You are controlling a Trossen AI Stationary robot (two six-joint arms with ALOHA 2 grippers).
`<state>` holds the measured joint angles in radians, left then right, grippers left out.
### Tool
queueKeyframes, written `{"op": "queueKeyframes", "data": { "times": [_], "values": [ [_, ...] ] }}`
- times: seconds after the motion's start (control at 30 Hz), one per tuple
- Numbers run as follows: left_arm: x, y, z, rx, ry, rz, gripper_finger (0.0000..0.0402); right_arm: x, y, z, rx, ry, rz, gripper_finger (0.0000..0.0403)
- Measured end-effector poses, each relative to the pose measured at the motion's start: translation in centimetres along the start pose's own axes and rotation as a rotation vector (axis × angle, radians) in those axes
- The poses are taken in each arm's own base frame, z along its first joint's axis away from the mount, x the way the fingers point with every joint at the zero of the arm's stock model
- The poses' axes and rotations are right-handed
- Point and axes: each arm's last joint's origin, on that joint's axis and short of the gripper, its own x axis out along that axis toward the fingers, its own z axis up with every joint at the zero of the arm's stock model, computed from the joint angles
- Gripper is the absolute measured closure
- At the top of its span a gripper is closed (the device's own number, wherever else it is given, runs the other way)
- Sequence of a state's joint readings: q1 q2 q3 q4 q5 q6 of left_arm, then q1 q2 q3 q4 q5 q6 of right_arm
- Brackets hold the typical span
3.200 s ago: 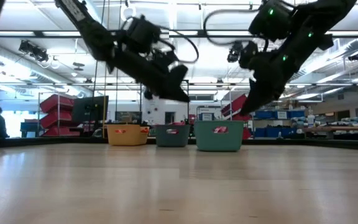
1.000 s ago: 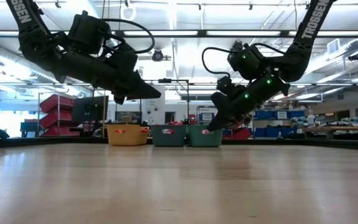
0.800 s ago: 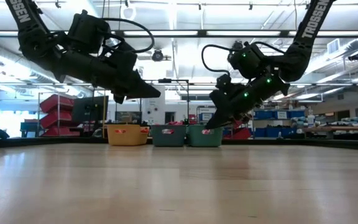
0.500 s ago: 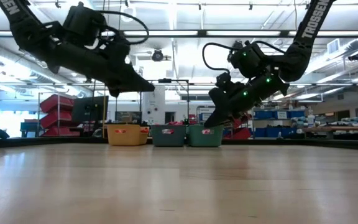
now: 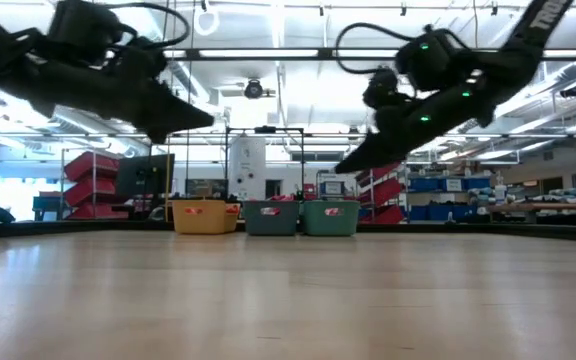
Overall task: Sort candy
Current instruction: Return to Home Position
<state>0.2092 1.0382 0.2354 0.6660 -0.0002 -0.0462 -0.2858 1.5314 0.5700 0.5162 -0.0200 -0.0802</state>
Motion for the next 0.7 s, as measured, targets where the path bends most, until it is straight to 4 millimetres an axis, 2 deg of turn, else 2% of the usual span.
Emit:
{"op": "queueKeyframes", "data": {
  "times": [0.4,0.7],
  "values": [
    [-3.2,-0.1,-1.5,0.035,-0.062,-0.060,0.0401,-6.6,0.2,-2.5,0.017,-0.089,-0.011,0.0403],
    [-5.2,0.1,-3.2,-0.002,-0.077,-0.027,0.0401,-9.5,0.4,-4.3,0.032,-0.154,-0.019,0.0403]
  ]
}}
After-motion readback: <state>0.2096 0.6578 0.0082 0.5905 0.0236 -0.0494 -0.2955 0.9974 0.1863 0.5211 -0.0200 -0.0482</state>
